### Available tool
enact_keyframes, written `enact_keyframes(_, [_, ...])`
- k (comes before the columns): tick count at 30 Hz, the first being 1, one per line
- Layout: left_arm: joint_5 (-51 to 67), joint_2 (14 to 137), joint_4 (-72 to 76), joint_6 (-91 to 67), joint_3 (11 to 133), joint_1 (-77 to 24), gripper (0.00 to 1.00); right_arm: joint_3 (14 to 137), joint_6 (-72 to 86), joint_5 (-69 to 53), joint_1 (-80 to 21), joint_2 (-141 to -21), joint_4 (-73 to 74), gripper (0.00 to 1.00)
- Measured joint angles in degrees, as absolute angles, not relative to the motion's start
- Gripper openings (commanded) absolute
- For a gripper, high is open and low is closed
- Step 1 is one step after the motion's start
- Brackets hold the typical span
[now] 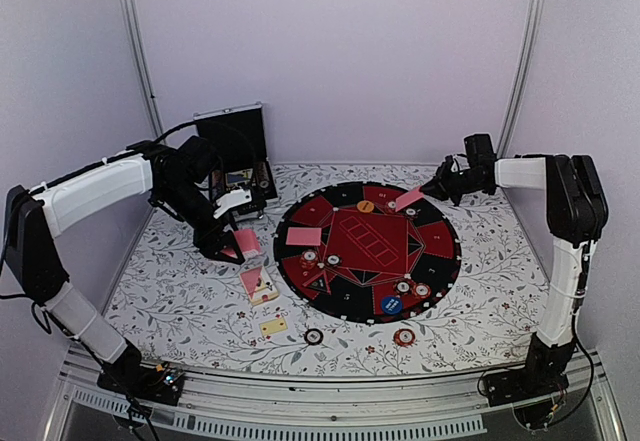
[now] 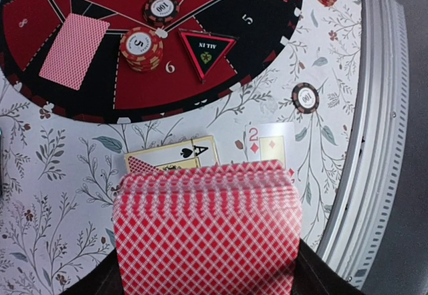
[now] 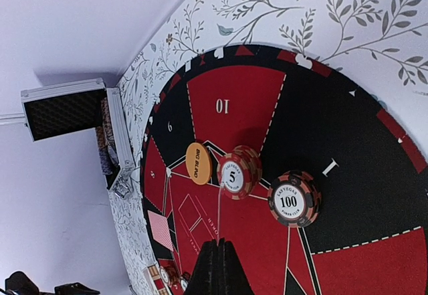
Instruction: Distribute texas hold em gaming equipment
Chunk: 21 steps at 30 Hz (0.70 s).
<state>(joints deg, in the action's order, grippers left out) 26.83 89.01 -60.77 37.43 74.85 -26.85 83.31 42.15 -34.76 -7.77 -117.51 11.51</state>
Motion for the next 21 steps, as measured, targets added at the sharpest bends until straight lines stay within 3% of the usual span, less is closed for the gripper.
enact_keyframes(21, [27.81, 89.01, -60.77, 37.45, 74.85, -26.87, 0.04, 79.79, 45.41, -40.73, -5.91, -120.46, 5.43, 0.0])
